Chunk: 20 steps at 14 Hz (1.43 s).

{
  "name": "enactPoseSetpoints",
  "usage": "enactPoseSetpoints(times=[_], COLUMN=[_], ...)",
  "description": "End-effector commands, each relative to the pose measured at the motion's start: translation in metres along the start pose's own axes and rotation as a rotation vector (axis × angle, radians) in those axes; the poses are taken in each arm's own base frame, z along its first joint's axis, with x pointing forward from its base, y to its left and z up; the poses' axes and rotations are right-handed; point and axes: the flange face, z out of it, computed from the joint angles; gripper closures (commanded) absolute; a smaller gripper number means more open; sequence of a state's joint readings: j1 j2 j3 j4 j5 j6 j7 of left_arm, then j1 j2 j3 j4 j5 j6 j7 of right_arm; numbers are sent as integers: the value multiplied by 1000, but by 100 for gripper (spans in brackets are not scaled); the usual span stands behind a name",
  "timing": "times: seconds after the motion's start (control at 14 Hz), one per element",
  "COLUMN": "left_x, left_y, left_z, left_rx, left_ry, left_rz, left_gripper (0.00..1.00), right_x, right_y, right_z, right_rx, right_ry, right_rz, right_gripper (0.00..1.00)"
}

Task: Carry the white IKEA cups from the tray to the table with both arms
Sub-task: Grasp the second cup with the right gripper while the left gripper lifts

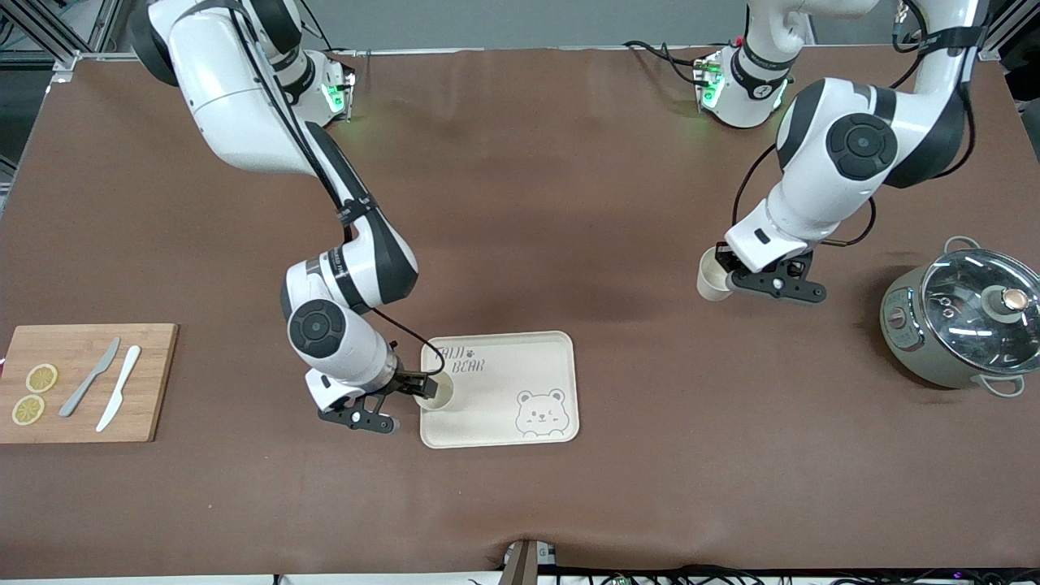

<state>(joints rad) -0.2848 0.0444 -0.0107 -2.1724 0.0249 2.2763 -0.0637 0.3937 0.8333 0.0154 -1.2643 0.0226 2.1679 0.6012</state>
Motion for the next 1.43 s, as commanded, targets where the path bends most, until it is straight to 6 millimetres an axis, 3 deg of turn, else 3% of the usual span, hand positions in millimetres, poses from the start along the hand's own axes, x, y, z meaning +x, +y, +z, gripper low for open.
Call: enactPoseSetpoints(times=[0.0,0.14,0.29,0.79,0.86,0.93,1.14,1.36], left_x=[-58,-66,-67,-68,-64,-62,-53,-41], left_y=[-4,-10,-11,-16,-15,-14,-15,-22], left_z=[58,93,116,166,169,169,158,125], left_rx=[-5,-8,-11,-18,-18,-20,-19,-14], left_ry=[78,98,84,39,38,41,58,-5], left_rz=[21,10,5,-13,-4,1,-8,-16], left_gripper=[100,100,100,100,8,0,0,0], right_x=[1,-3,-7,-9,-9,-9,-9,0], right_y=[-11,-17,-22,-25,-26,-26,-28,-23], right_z=[9,17,23,20,19,17,11,-9], right_rx=[-10,-3,-3,-19,-19,-18,-14,-3], right_ry=[28,36,36,49,49,49,50,60], right_rz=[1,4,-2,-26,-25,-24,-21,13], right_gripper=[0,0,2,85,95,100,100,100])
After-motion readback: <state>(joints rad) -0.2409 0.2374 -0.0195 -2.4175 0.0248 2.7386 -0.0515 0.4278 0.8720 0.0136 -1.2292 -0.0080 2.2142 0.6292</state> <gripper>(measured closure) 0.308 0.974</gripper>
